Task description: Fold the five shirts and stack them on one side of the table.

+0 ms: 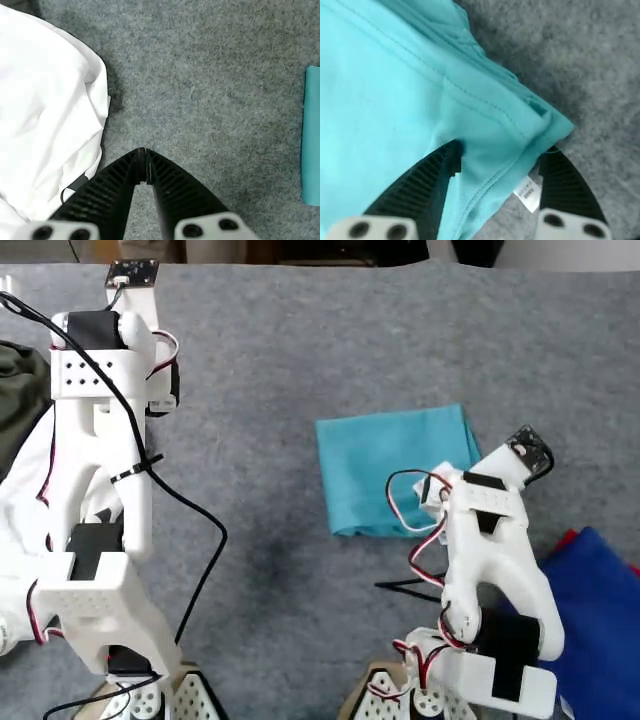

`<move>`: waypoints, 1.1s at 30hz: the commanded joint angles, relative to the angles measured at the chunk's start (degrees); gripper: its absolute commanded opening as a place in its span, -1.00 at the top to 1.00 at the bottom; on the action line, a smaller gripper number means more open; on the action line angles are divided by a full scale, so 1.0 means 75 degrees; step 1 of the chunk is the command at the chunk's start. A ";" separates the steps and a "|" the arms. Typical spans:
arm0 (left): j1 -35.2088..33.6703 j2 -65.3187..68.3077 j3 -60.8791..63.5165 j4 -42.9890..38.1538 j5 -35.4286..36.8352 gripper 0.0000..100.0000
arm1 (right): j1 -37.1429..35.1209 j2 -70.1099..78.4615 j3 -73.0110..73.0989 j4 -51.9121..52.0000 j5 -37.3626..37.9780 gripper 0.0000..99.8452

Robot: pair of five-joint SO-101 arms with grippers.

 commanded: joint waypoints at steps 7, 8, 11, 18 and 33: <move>0.0012 -0.0381 -0.0012 0.0082 -0.0059 0.96 | -0.0006 0.0041 -0.0240 -0.0223 0.0000 0.48; 0.0023 -0.0369 0.0023 0.0082 -0.0059 0.96 | -0.0006 0.0041 -0.0240 -0.0223 0.0000 0.48; 0.0023 -0.0369 0.0375 -0.0047 -0.0059 0.96 | -0.0006 0.0041 -0.0229 -0.0211 0.0000 0.48; 0.0023 -0.0428 0.0961 -0.0410 -0.0059 0.96 | 0.0006 0.0041 -0.0721 0.0821 -0.0047 0.48; 0.0023 -0.0428 0.0903 -0.0481 -0.0082 0.96 | 0.0193 0.0111 -0.0944 0.0586 0.0023 0.84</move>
